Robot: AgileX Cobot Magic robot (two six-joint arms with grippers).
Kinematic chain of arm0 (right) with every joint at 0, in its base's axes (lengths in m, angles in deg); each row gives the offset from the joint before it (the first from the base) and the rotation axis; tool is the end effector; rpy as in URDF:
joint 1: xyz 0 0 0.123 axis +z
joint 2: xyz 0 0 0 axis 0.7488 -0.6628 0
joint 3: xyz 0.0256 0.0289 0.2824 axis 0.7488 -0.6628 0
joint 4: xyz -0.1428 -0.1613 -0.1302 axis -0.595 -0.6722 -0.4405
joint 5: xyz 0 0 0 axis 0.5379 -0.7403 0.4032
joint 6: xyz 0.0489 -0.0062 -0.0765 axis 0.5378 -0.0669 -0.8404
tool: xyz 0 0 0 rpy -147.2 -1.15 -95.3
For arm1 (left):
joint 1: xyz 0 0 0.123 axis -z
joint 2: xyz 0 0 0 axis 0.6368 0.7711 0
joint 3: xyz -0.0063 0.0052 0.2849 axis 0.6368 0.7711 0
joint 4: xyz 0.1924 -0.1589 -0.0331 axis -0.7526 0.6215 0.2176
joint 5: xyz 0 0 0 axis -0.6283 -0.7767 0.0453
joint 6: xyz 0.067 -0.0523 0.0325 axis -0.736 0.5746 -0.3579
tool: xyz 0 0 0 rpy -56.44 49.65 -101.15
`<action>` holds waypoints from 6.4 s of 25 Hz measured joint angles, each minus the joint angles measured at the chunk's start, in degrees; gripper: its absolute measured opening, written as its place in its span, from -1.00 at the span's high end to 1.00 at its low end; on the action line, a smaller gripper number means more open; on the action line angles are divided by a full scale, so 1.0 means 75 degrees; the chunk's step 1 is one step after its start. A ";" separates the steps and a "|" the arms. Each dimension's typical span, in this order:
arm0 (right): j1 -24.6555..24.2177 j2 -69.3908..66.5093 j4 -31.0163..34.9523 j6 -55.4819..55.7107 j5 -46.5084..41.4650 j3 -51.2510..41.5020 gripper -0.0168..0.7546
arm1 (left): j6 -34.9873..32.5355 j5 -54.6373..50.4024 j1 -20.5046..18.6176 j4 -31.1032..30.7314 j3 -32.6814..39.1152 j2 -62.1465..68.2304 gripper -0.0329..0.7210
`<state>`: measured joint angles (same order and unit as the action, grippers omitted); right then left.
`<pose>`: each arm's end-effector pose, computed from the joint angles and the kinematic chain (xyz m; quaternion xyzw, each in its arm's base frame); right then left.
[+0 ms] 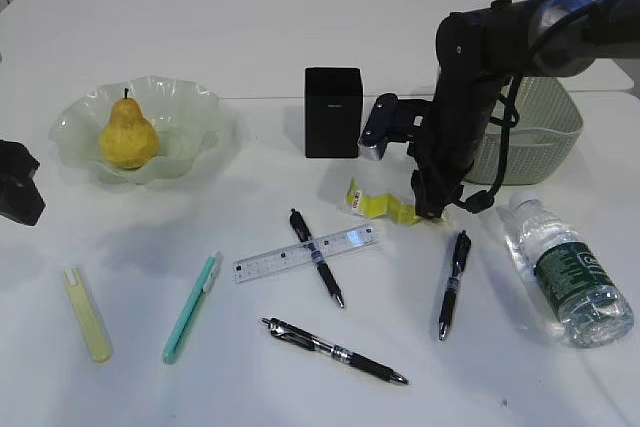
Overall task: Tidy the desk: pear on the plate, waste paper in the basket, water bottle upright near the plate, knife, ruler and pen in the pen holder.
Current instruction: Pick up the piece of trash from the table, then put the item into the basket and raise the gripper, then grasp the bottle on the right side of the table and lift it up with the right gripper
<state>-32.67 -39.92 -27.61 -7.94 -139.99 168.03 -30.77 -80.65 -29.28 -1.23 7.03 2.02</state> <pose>0.4430 0.1242 0.1357 -0.5596 0.8252 -0.0304 0.0708 0.2714 -0.0509 0.2513 0.0664 0.9805 -0.0298 0.1828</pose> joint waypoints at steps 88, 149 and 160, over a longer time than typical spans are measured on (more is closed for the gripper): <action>-0.1959 0.0412 -0.0111 0.6530 -0.1983 0.2980 -0.06 | 0.0000 -0.0239 0.0000 0.0032 0.0000 0.0000 -0.35; -0.1945 0.5900 0.0437 0.6690 -0.1130 -0.3998 -0.41 | 0.0000 -0.0610 0.0000 0.0271 0.0000 0.0000 -0.35; -0.1839 0.4145 0.0390 0.6622 -0.0913 -0.3628 -0.43 | 0.0000 -0.0661 0.0000 0.0348 0.0000 0.0000 -0.35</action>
<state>-46.46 -8.83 -24.69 41.72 -146.84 140.82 -30.77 -85.61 -29.28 1.38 7.03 2.02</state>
